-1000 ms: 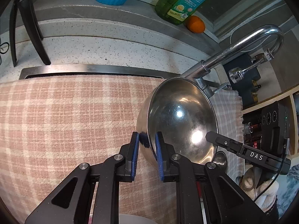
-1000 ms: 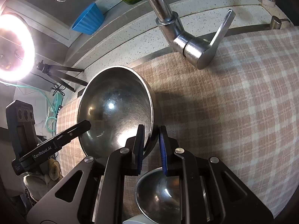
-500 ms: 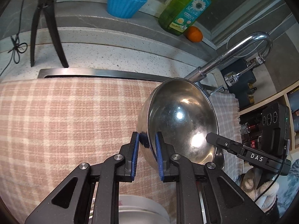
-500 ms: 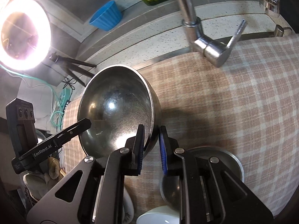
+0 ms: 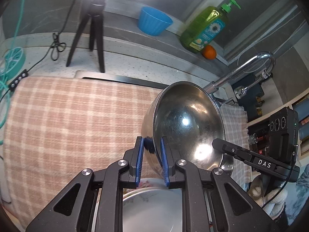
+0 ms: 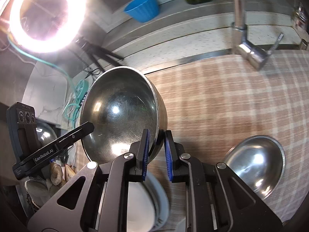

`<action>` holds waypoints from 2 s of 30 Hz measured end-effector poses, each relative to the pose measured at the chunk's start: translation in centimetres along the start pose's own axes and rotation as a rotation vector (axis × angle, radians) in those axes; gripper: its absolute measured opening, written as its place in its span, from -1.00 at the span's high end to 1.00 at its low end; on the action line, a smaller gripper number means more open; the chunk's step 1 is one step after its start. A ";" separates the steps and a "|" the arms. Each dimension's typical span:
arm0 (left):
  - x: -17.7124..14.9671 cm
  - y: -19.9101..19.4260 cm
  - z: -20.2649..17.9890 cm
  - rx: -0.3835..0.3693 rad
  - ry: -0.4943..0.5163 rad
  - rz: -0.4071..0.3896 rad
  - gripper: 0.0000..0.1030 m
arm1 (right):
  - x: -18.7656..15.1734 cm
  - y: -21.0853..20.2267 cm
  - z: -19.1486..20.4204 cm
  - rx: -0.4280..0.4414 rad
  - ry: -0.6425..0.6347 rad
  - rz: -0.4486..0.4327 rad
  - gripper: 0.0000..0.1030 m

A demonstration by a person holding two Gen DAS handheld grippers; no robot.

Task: Organize plates and bowls
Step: 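Lift the steel bowl with both tools and carry it beside the plate stack, then lower the steel bowl onto the cloth and open both tools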

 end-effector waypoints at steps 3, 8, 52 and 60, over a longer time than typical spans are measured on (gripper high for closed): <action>-0.4 -0.9 1.6 0.010 -0.025 -0.012 0.69 | -0.4 1.0 1.7 0.012 -0.022 0.014 0.69; -1.3 -2.3 4.3 0.028 -0.065 -0.026 0.69 | -1.4 2.7 4.1 0.032 -0.054 0.044 0.69; -14.1 -6.6 19.7 0.127 -0.360 0.028 0.68 | -12.5 14.8 15.6 0.086 -0.271 0.366 0.69; -14.7 -6.0 19.8 0.127 -0.369 0.049 0.68 | -12.8 15.6 15.3 0.062 -0.281 0.386 0.69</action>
Point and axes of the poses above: each gripper's, at about its wrist camera, not at the fingertips, and y roughly the way its jaws point, z to its left, x to its top, the point moved 9 cm from there along y, roughly the way its jaws point, and after that the axes turned 14 degrees about x, right-handed, at the moved point
